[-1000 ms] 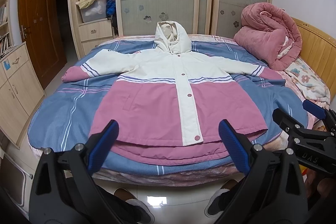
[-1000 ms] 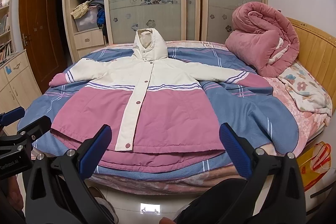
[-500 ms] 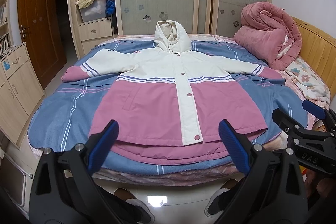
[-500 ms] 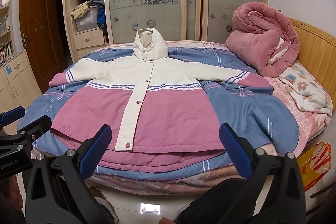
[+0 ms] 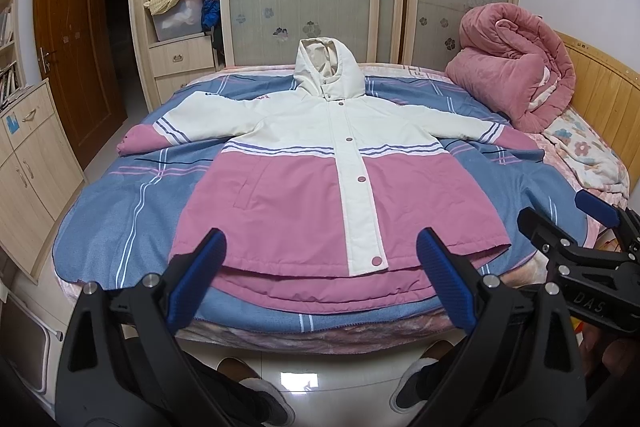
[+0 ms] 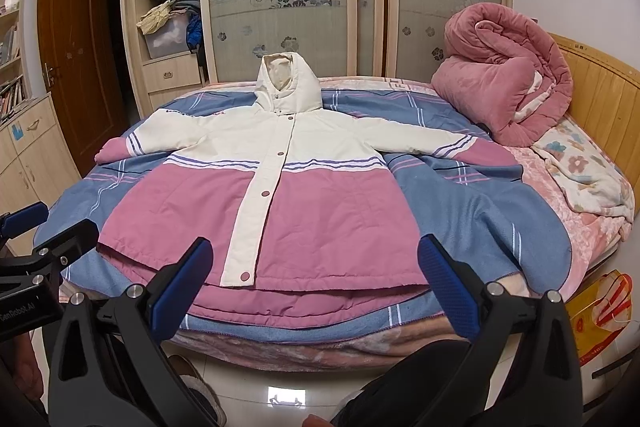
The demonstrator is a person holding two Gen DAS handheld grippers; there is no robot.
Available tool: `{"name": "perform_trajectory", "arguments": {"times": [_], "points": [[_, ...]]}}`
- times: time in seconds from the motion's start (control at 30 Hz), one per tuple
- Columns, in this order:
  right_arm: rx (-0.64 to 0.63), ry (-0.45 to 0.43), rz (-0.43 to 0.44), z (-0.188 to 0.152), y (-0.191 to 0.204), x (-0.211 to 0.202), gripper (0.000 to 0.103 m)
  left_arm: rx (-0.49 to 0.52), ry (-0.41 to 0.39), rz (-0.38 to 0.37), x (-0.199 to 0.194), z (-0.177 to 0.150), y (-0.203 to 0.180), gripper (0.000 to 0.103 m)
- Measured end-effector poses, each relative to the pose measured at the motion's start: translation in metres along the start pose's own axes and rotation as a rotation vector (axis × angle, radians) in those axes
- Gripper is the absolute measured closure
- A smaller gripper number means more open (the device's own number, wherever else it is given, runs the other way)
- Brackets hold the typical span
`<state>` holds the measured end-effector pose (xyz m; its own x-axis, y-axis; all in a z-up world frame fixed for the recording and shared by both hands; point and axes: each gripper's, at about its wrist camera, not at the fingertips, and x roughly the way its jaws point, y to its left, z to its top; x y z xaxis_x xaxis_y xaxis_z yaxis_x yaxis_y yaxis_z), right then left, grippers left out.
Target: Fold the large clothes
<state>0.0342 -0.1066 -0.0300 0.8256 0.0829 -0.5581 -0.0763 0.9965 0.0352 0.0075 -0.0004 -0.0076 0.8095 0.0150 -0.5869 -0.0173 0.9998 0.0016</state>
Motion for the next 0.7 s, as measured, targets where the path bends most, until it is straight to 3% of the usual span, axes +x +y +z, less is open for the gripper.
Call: {"name": "perform_trajectory", "arguments": {"times": [0.7], "points": [[0.001, 0.010, 0.000, -0.0019, 0.0037, 0.0077, 0.001, 0.006, 0.009, -0.002, 0.0044, -0.0038, 0.0022, 0.006]]}}
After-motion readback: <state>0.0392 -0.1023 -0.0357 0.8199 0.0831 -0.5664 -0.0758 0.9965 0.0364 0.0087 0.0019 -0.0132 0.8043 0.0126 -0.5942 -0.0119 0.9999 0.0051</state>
